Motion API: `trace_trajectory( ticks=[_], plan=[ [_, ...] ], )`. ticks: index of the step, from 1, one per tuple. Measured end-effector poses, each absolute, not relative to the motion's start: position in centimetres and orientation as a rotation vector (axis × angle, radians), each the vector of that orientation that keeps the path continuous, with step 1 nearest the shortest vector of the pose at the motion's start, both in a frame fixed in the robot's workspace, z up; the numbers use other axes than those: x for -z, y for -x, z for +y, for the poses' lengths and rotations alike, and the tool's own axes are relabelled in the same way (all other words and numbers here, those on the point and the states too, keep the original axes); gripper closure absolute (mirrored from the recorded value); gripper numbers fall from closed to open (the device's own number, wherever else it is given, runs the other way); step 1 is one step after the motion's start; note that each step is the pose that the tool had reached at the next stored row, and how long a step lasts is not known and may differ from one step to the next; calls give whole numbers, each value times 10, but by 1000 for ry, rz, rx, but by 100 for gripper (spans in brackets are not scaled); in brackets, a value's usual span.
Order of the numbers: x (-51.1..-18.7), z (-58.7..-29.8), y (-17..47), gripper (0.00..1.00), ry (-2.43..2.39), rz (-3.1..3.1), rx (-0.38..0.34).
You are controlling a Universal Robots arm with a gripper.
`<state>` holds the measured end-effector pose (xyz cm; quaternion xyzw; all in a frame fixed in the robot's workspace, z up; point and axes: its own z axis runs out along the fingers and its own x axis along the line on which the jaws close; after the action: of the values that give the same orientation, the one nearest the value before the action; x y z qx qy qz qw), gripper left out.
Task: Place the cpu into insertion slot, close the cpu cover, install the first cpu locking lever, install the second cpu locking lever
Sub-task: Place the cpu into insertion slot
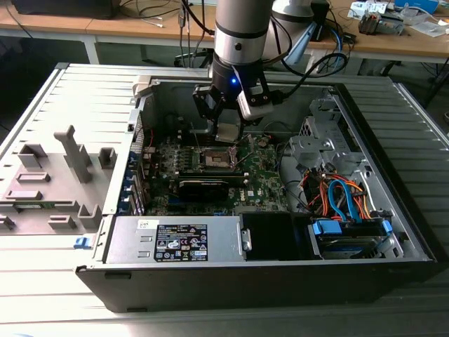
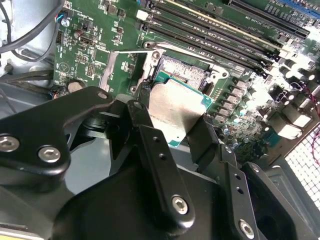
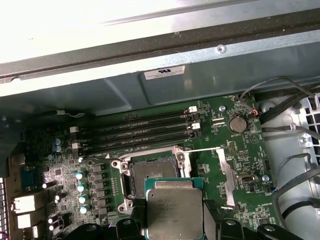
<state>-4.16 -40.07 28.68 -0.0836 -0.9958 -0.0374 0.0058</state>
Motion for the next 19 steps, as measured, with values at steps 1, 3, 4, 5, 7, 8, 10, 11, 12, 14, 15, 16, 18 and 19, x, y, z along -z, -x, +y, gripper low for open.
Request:
trace_trajectory(
  ticks=[1,3,4,5,7,8,10,11,12,14,15,16,18,19],
  plan=[
    [-287,-401,42,45,264,-3117,114],
    [-287,-401,42,45,269,-3117,108],
    [-287,-401,42,45,271,-3117,106],
    [-287,-401,42,45,272,-3117,105],
    [-287,-401,42,45,274,-3117,102],
    [-287,-401,42,45,275,-3117,101],
    [-287,-401,42,45,277,-3118,97],
    [-287,-401,42,45,278,-3118,95],
    [-287,-401,42,45,279,-3118,92],
    [-287,-401,42,45,281,-3118,89],
    [-287,-401,42,45,282,-3118,87],
    [-287,-401,42,45,282,-3118,85],
    [-287,-401,42,45,284,-3119,79],
    [-287,-401,42,45,285,-3119,76]
  ],
)
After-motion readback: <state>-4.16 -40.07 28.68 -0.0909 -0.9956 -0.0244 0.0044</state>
